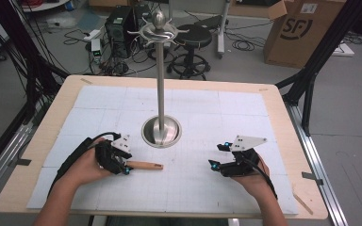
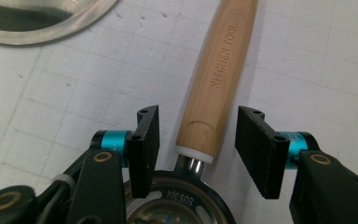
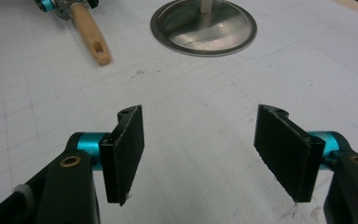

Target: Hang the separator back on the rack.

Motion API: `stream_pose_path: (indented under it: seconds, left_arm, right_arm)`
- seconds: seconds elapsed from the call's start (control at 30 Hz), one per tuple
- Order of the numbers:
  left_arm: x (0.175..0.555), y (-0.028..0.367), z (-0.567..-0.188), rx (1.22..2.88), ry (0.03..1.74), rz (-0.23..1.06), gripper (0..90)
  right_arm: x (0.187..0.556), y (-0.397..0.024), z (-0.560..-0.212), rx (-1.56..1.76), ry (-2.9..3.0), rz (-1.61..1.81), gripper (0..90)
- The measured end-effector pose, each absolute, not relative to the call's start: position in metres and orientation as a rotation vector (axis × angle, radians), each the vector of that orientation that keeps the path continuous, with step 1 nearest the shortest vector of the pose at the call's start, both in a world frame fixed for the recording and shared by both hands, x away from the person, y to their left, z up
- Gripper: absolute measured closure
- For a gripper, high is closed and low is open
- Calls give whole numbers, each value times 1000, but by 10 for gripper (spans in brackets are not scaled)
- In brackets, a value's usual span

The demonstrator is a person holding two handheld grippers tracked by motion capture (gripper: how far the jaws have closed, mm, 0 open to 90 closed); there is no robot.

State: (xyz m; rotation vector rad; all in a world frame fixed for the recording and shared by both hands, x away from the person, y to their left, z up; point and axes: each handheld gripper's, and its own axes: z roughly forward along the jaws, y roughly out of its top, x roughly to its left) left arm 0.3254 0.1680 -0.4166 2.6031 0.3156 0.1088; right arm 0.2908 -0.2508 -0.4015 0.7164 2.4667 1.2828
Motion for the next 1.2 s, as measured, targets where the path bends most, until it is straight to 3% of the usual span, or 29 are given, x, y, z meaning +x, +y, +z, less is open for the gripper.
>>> stream_pose_path:
  seconds: [0.3, 0.6, 0.8, 0.93, 1.2]
  left_arm:
    - [328, 164, -418, 2649, 314, 81, 605]
    - [330, 164, -416, 2696, 321, 55, 623]
    - [330, 162, -416, 2697, 341, 59, 631]
    - [328, 163, -415, 2686, 357, 58, 690]
    - [326, 165, -416, 2652, 336, 50, 693]
  right_arm:
    - [291, -253, -402, 722, 2463, 1288, 324]
    - [292, -252, -402, 717, 2472, 1286, 325]
    - [292, -251, -403, 716, 2478, 1276, 325]
    - [291, -249, -402, 710, 2476, 1281, 325]
    - [291, -249, -402, 708, 2475, 1277, 325]
